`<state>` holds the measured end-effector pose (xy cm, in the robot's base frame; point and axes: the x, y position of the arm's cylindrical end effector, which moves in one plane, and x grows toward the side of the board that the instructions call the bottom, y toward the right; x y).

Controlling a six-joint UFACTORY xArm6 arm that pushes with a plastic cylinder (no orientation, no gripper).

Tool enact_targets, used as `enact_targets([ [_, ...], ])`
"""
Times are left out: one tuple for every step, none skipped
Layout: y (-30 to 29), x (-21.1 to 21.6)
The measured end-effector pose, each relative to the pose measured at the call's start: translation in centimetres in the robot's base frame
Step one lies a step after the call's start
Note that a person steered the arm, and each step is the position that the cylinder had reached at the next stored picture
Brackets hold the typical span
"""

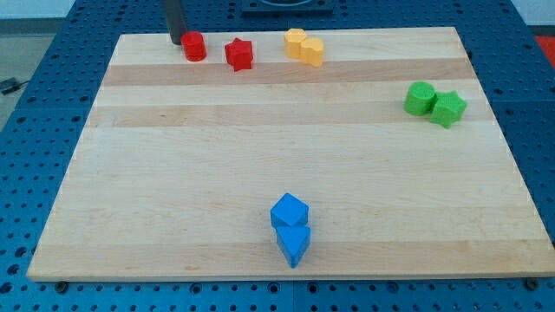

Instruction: Adjust the red circle diagonally bottom left to the red star

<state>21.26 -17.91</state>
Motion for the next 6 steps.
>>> enact_targets([
  [1.0,2.3],
  [2.0,4.4],
  [1.9,4.8],
  [4.0,4.9],
  [5.3,4.9],
  [6.0,4.9],
])
